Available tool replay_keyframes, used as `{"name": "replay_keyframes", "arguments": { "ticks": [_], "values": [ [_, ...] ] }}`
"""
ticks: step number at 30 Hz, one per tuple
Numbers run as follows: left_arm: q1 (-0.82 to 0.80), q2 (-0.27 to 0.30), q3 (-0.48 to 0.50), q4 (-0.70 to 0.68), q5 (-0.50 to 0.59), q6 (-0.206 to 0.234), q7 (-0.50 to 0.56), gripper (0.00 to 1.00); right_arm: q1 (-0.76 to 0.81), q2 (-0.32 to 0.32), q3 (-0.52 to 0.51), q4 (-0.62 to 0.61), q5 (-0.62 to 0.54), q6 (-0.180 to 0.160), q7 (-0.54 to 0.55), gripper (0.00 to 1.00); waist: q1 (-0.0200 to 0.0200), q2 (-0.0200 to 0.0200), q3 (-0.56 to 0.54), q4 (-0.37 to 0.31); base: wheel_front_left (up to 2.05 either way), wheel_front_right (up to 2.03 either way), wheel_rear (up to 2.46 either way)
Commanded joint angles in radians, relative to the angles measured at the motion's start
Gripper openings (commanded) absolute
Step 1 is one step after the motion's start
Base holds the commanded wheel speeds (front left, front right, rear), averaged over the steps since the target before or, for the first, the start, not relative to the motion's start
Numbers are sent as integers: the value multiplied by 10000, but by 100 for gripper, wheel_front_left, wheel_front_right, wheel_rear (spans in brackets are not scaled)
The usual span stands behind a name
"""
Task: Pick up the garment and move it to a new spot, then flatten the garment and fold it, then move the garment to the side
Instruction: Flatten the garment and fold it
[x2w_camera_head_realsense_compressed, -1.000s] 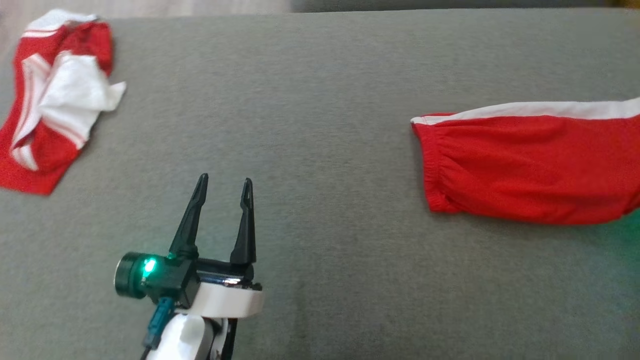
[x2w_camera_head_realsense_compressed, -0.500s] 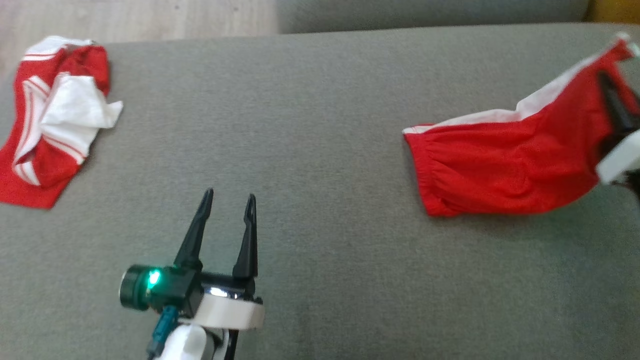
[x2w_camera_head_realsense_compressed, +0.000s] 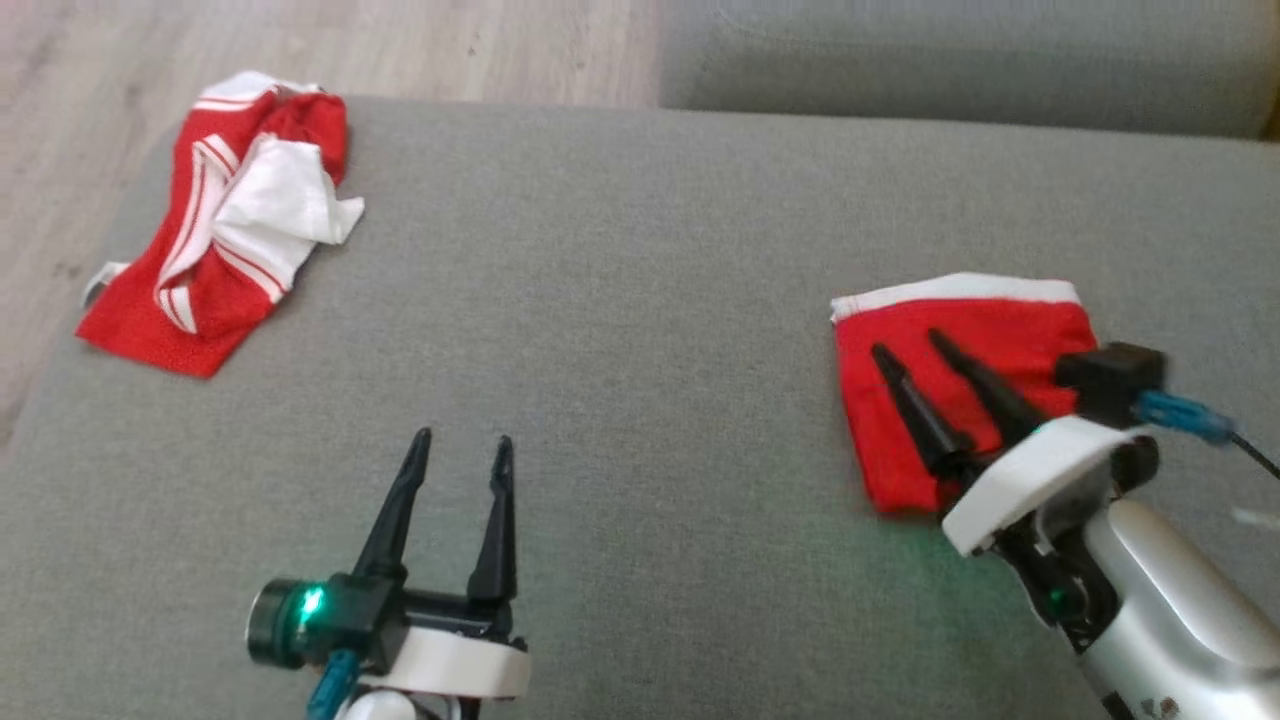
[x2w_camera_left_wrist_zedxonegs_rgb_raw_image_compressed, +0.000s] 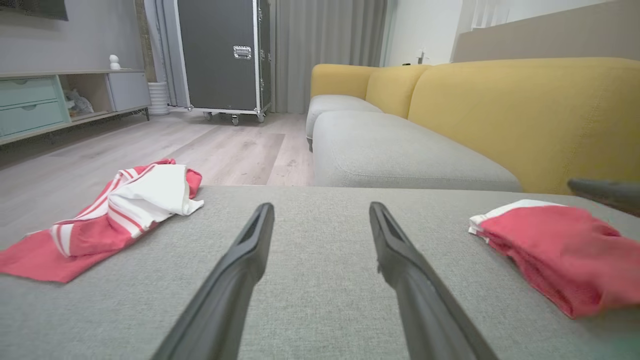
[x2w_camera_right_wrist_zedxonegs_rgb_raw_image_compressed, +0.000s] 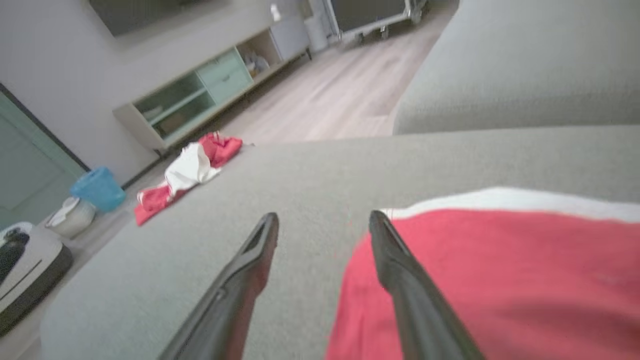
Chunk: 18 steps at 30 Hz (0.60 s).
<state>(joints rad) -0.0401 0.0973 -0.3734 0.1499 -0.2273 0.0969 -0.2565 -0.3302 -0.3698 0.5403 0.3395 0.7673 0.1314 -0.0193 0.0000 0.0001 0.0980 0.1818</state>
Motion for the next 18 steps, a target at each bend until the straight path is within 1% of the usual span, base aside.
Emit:
{"name": "replay_keyframes", "arguments": {
  "ticks": [1,5,7,10,12,13,14,15,18],
  "values": [
    [-34,-56,558,-429,-5,73,-53,100,19,3,-390,-476,-329,-7,-601,100,0,-1,-242,55,0,0,0],
    [485,-167,955,-786,-268,147,-53,100,846,85,-1282,-641,-1349,-7,-1848,100,0,-1,-737,-150,0,0,0],
    [847,-210,1124,-971,-297,228,-53,100,1336,152,-1689,-739,-1767,-7,-2178,100,0,-1,-1028,-283,0,0,0],
    [1466,-260,1398,-1345,-218,398,-53,100,2173,115,-2073,-906,-2461,-7,-2370,100,0,-1,-1372,-498,0,0,0],
    [1833,-278,1527,-1590,-58,464,-53,100,2720,266,-2530,-1064,-2747,-7,-2410,100,0,-1,-1500,-603,0,0,0],
    [1833,-278,1527,-1590,-58,464,-53,100,2720,266,-2530,-1064,-2747,-7,-2410,100,0,-1,-1500,-603,0,0,0],
    [2169,-312,1665,-1785,-39,479,-53,100,3263,483,-2922,-1400,-3008,-7,-2418,100,0,-1,-1599,-701,0,0,0],
    [2169,-312,1665,-1785,-39,479,-53,100,3263,483,-2922,-1400,-3008,-7,-2418,100,0,-1,-1599,-701,0,0,0],
    [2584,-338,1826,-1850,70,375,-53,100,3989,765,-3484,-1630,-3563,-7,-2421,100,0,-1,-1715,-838,0,0,0]
  ]
}}
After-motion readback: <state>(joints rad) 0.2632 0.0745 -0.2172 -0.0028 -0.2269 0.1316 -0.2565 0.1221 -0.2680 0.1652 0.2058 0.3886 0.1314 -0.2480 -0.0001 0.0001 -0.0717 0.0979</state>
